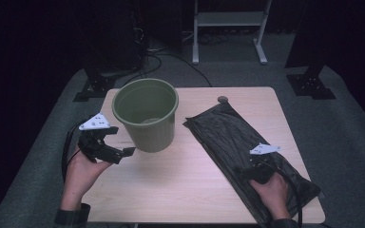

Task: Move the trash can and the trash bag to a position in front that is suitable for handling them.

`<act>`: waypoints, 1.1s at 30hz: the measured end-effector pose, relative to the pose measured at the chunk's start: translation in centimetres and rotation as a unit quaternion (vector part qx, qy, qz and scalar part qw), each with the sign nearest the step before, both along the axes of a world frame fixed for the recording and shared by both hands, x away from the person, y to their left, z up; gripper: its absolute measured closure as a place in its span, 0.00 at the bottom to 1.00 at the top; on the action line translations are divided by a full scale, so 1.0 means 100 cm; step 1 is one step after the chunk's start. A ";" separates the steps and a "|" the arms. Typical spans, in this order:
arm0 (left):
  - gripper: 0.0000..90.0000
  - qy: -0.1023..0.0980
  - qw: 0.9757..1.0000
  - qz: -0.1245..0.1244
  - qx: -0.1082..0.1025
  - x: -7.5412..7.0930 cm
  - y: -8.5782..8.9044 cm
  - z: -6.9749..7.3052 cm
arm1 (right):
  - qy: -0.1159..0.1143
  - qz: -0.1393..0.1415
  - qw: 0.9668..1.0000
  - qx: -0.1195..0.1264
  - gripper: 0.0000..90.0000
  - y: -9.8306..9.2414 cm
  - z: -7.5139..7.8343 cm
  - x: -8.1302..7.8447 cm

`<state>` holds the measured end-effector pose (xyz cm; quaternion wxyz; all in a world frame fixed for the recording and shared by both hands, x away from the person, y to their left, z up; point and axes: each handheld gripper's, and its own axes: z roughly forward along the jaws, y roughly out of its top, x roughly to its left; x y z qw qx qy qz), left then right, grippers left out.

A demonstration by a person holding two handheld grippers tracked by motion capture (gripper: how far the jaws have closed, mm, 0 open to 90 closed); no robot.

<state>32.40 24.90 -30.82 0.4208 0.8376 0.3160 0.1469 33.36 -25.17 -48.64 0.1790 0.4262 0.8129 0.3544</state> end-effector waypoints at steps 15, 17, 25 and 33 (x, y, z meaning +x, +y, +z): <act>0.00 -0.019 1.000 0.000 -0.001 0.030 -0.002 0.036 | 0.000 0.000 1.000 0.000 0.10 0.000 0.000 0.000; 0.00 -0.024 1.000 0.001 0.003 0.040 -0.002 0.040 | 0.000 0.000 1.000 0.000 0.10 0.000 0.000 0.000; 0.00 -0.021 1.000 0.011 0.015 0.066 0.002 0.045 | 0.000 0.000 1.000 0.000 0.10 0.000 0.000 0.000; 0.00 -0.018 0.999 0.027 0.026 0.097 0.013 0.037 | 0.001 0.000 1.000 0.000 0.10 0.000 0.000 0.000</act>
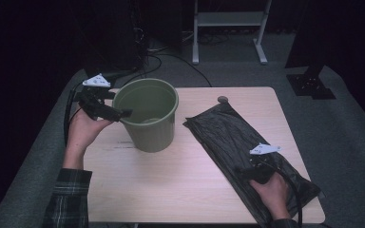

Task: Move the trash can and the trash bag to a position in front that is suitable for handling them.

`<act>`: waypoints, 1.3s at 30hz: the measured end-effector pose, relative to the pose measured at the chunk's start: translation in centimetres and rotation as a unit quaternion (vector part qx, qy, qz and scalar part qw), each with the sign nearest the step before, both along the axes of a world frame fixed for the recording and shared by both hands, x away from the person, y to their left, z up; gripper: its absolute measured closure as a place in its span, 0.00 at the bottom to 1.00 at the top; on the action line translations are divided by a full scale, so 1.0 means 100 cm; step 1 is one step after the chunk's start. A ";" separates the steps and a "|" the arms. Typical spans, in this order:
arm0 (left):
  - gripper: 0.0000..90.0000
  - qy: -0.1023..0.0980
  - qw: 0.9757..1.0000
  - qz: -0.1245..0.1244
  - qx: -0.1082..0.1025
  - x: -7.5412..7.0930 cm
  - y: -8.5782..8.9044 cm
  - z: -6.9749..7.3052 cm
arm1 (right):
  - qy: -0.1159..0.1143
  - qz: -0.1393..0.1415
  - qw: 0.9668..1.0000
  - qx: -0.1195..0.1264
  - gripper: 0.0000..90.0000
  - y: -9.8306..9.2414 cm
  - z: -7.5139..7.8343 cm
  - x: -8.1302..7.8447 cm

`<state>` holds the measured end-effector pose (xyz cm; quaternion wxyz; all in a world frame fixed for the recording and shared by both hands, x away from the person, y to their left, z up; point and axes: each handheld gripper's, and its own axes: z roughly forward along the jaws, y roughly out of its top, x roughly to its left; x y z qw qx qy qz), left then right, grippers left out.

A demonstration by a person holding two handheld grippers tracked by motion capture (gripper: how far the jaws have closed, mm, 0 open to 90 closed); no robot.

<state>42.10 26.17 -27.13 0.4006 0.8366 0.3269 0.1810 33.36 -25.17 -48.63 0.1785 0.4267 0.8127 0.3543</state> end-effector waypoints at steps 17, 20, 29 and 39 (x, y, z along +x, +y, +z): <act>0.00 0.040 0.999 0.027 0.019 0.031 0.016 -0.030 | -0.001 0.000 1.000 0.000 0.10 0.000 0.000 0.000; 0.00 0.052 0.998 0.027 0.024 0.033 0.015 -0.036 | 0.000 0.001 1.000 0.000 0.10 0.000 0.000 0.000; 0.00 0.063 0.998 0.018 0.000 0.033 0.012 -0.043 | 0.000 0.001 1.000 0.000 0.10 0.000 0.000 0.000; 0.00 0.064 0.998 -0.009 -0.003 0.022 0.000 -0.044 | 0.000 0.000 1.000 0.000 0.10 0.000 0.000 0.000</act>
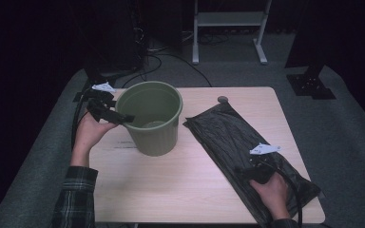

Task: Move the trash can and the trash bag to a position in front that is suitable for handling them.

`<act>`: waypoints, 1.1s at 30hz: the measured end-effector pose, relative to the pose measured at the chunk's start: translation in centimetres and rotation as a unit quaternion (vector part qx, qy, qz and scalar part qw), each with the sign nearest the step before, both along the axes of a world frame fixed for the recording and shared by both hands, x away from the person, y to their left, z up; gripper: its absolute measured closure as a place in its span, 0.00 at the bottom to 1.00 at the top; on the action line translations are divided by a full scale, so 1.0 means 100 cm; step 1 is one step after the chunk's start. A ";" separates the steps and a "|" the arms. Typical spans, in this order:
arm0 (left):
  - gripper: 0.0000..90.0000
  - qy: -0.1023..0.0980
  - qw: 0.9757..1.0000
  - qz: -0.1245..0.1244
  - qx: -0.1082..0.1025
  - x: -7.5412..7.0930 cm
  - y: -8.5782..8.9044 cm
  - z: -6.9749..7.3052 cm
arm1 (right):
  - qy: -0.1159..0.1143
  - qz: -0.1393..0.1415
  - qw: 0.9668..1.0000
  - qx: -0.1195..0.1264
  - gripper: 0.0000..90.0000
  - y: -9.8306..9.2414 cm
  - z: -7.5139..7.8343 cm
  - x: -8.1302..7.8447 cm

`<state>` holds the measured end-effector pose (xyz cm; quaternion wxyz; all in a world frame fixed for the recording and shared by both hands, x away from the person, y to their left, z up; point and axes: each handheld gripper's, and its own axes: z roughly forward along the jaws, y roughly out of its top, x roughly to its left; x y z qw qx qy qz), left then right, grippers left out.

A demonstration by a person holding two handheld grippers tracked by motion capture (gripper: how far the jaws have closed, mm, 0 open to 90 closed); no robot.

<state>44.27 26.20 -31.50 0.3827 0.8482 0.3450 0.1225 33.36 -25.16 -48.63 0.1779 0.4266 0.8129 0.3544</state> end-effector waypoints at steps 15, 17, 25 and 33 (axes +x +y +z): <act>0.00 0.007 0.998 -0.060 0.002 -0.022 -0.029 0.000 | -0.002 0.000 1.000 -0.001 0.10 0.000 0.000 0.000; 0.00 0.010 0.997 -0.077 -0.004 -0.030 -0.040 0.000 | -0.001 0.000 1.000 0.000 0.10 0.000 0.000 0.000; 0.00 0.011 0.993 -0.113 -0.005 -0.048 -0.062 -0.001 | -0.001 0.000 1.000 0.000 0.10 0.000 0.000 0.000; 0.00 0.009 0.990 -0.137 -0.014 -0.069 -0.083 -0.003 | -0.001 0.000 1.000 -0.001 0.10 0.000 0.000 0.000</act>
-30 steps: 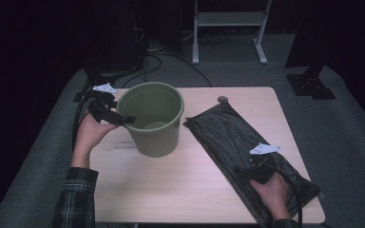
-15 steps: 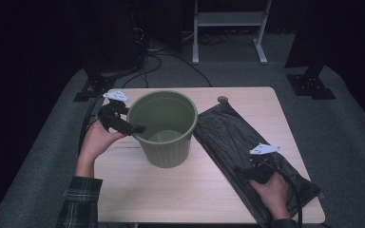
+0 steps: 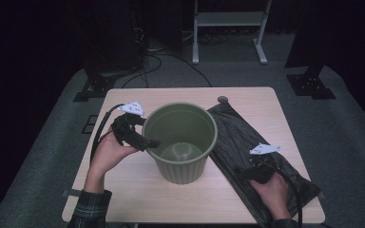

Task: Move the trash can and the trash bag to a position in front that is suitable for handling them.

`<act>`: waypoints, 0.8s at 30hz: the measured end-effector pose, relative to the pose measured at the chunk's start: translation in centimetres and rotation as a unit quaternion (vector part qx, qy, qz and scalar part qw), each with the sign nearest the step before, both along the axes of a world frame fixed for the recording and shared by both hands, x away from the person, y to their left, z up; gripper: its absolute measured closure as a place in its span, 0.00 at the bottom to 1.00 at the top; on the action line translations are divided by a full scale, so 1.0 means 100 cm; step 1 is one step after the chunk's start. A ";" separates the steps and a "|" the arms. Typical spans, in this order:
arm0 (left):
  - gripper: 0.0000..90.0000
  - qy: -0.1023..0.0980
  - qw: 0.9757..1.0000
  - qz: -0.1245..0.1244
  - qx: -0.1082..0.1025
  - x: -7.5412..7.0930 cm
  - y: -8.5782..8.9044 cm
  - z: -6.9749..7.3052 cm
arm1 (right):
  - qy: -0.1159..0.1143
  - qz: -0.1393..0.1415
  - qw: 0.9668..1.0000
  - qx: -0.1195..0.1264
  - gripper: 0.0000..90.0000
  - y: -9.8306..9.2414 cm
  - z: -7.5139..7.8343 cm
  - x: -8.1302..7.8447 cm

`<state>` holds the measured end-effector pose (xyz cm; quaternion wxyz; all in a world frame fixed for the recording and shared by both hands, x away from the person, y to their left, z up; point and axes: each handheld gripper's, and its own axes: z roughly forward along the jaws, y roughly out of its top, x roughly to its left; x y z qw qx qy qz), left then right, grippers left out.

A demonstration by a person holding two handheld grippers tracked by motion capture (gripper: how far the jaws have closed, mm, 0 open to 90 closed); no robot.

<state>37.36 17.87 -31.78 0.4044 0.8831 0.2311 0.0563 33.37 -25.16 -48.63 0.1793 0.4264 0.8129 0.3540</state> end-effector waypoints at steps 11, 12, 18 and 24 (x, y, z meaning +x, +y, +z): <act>0.00 0.003 1.000 -0.022 -0.007 -0.025 -0.020 -0.002 | 0.000 -0.011 1.000 0.001 0.11 0.002 0.000 -0.001; 0.00 0.002 1.000 -0.024 -0.006 -0.026 -0.021 -0.002 | 0.000 -0.011 1.000 0.001 0.11 0.002 0.000 -0.001; 0.00 0.002 1.000 -0.025 -0.008 -0.030 -0.026 -0.002 | -0.002 -0.014 1.000 0.001 0.12 0.001 0.000 -0.002; 0.00 -0.004 1.000 -0.013 -0.011 -0.024 -0.023 0.001 | 0.000 -0.012 1.000 0.001 0.11 0.002 0.000 -0.002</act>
